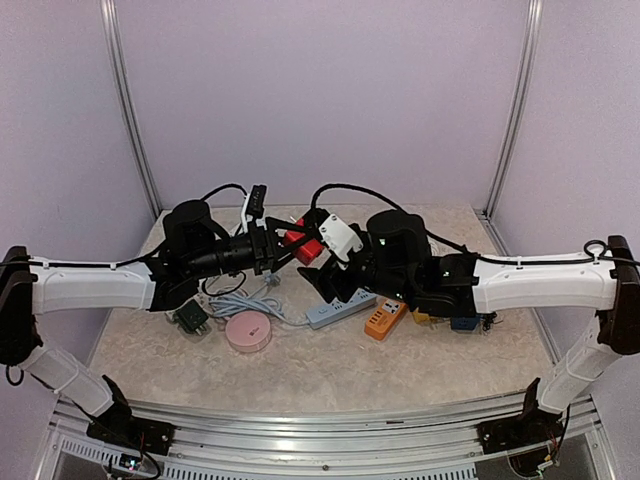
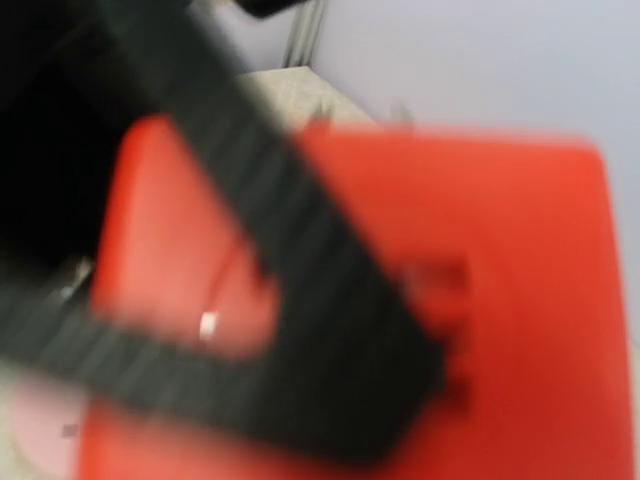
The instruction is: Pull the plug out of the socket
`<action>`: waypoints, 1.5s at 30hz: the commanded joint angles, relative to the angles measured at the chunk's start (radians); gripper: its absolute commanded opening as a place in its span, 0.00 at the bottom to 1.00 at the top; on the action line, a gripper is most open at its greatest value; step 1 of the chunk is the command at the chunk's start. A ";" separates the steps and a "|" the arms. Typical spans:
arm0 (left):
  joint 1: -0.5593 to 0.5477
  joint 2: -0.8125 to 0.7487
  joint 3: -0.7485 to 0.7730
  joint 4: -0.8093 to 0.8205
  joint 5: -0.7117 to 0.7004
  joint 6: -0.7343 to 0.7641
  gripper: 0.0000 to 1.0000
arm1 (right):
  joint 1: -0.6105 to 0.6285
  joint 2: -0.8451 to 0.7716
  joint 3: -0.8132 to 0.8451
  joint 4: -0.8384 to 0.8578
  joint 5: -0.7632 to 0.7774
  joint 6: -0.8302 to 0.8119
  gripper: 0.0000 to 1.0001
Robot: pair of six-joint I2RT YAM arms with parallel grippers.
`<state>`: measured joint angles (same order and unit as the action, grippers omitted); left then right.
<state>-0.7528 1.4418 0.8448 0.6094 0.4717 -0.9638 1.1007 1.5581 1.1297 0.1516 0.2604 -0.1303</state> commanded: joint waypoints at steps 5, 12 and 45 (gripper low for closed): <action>0.084 -0.086 0.010 -0.067 0.041 0.086 0.16 | 0.014 -0.156 -0.107 0.031 -0.076 0.040 0.89; 0.169 -0.158 0.022 -0.181 0.279 0.346 0.15 | -0.074 -0.218 -0.150 0.050 -0.242 0.208 0.91; 0.106 0.256 0.368 -0.924 -0.143 0.728 0.16 | -0.227 -0.265 -0.200 -0.033 -0.186 0.367 0.86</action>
<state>-0.6346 1.6325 1.1564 -0.2680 0.3321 -0.2188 0.8806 1.3029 0.9337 0.1467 0.0380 0.2474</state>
